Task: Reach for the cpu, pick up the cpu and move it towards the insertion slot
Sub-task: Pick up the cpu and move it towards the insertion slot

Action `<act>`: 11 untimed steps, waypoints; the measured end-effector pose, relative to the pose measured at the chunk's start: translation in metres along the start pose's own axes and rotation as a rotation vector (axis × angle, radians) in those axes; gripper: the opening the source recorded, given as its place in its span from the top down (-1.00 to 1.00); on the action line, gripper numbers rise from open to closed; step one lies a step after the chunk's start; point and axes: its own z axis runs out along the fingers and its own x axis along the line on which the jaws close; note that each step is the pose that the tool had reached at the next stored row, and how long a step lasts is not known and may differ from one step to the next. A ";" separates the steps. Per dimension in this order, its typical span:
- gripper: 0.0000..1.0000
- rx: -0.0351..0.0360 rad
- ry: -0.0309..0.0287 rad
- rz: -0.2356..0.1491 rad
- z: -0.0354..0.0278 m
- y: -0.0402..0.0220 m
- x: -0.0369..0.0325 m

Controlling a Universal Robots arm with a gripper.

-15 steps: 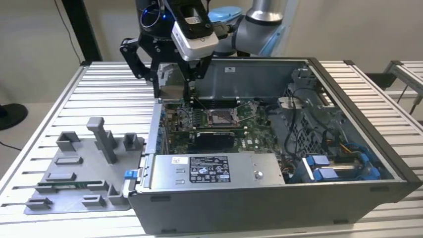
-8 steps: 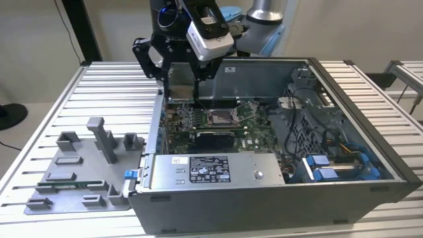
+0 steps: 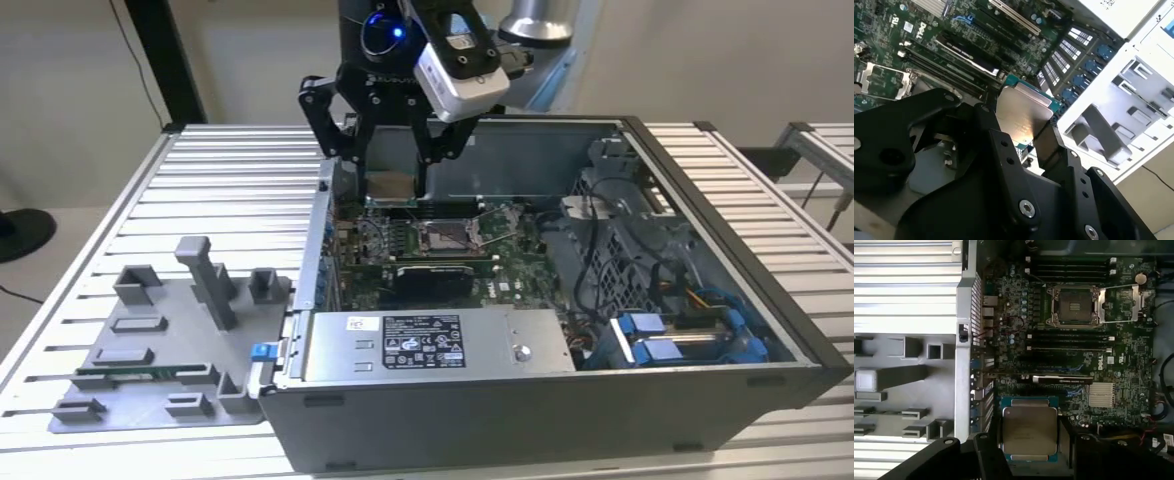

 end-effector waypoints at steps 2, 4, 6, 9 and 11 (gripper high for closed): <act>1.00 0.0000 0.0008 0.000 -0.0002 0.0000 -0.0052; 1.00 0.0000 0.0015 0.000 -0.0003 0.0001 -0.0103; 1.00 0.0000 0.0024 0.000 -0.0005 0.0002 -0.0158; 1.00 0.0000 0.0034 0.000 -0.0007 0.0002 -0.0235; 1.00 0.0001 0.0041 0.000 -0.0009 0.0003 -0.0285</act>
